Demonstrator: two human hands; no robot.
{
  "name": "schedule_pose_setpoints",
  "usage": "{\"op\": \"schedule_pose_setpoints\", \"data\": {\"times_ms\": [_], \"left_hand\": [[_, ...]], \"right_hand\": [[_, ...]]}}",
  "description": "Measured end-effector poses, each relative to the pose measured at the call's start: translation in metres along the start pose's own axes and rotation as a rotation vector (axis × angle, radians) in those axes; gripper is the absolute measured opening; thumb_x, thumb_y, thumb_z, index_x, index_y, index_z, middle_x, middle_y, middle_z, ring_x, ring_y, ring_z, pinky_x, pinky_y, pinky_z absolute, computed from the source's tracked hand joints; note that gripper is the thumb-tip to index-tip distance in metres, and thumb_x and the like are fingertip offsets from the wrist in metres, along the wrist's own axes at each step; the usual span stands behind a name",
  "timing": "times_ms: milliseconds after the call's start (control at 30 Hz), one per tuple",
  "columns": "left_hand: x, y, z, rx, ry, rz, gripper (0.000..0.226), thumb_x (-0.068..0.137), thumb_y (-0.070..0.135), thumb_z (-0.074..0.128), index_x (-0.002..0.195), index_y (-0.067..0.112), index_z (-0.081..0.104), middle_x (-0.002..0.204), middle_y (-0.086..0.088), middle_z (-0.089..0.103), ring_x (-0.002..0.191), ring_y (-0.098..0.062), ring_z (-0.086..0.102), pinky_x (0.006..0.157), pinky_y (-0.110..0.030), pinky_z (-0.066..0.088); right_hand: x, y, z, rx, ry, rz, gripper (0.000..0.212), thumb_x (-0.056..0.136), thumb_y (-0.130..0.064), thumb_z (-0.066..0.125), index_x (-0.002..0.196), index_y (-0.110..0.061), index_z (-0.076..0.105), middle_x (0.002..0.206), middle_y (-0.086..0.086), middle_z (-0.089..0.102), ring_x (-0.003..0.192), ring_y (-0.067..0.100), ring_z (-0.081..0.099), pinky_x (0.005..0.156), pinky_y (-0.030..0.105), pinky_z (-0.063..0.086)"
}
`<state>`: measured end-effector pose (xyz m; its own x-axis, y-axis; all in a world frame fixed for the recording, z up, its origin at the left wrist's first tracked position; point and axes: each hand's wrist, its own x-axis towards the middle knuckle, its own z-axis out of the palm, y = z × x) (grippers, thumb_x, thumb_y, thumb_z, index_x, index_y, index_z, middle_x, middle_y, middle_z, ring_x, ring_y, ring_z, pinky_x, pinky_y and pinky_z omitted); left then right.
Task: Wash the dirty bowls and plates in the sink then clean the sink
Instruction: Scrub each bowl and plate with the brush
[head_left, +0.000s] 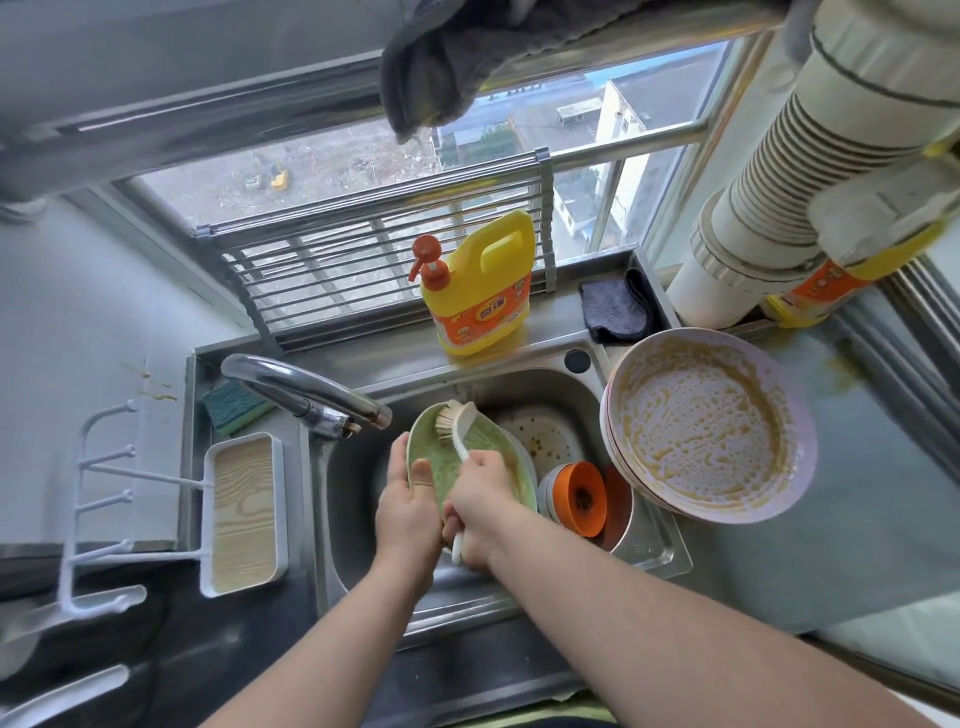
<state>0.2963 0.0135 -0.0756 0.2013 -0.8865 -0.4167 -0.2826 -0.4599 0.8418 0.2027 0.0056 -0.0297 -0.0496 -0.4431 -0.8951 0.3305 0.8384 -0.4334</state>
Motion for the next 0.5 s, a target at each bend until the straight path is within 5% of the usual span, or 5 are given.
{"op": "schedule_pose_setpoints", "data": {"times_ms": [133,267,367,500], "left_hand": [[0.023,0.002,-0.015,-0.124,0.160,-0.111,0.038,0.113,0.042,0.033,0.151,0.039,0.040,0.119,-0.001,0.065,0.098,-0.021,0.066,0.081,-0.038,0.055],[0.040,-0.012,-0.042,-0.102,0.211,-0.156,0.037,0.115,0.034,0.033,0.149,0.043,0.045,0.134,-0.003,0.063,0.121,-0.026,0.063,0.106,-0.048,0.052],[0.038,-0.011,-0.055,-0.114,0.232,-0.187,0.039,0.116,0.030,0.033,0.150,0.027,0.051,0.135,-0.004,0.062,0.126,-0.026,0.060,0.112,-0.043,0.046],[0.034,-0.006,-0.054,-0.069,0.174,-0.217,0.035,0.116,0.033,0.034,0.140,0.025,0.058,0.131,-0.003,0.066,0.117,-0.021,0.062,0.108,-0.042,0.048]], "right_hand": [[-0.029,0.026,-0.020,-0.382,-0.264,-0.026,0.025,0.107,-0.033,0.028,0.118,-0.037,0.051,0.069,0.005,0.044,0.038,0.010,0.034,0.041,0.015,0.025],[-0.031,0.032,-0.075,-0.835,-0.338,-0.190,0.021,0.108,-0.041,0.035,0.118,-0.041,0.052,0.075,0.004,0.054,0.050,0.018,0.048,0.043,0.025,0.041],[-0.019,0.025,-0.114,-1.222,-0.251,-0.347,0.021,0.107,-0.049,0.039,0.123,-0.047,0.050,0.107,0.004,0.070,0.093,0.027,0.067,0.083,0.041,0.057],[0.003,0.013,-0.135,-1.248,0.040,-0.415,0.021,0.109,-0.047,0.032,0.125,-0.045,0.046,0.097,0.006,0.069,0.085,0.033,0.066,0.077,0.047,0.058]]}}
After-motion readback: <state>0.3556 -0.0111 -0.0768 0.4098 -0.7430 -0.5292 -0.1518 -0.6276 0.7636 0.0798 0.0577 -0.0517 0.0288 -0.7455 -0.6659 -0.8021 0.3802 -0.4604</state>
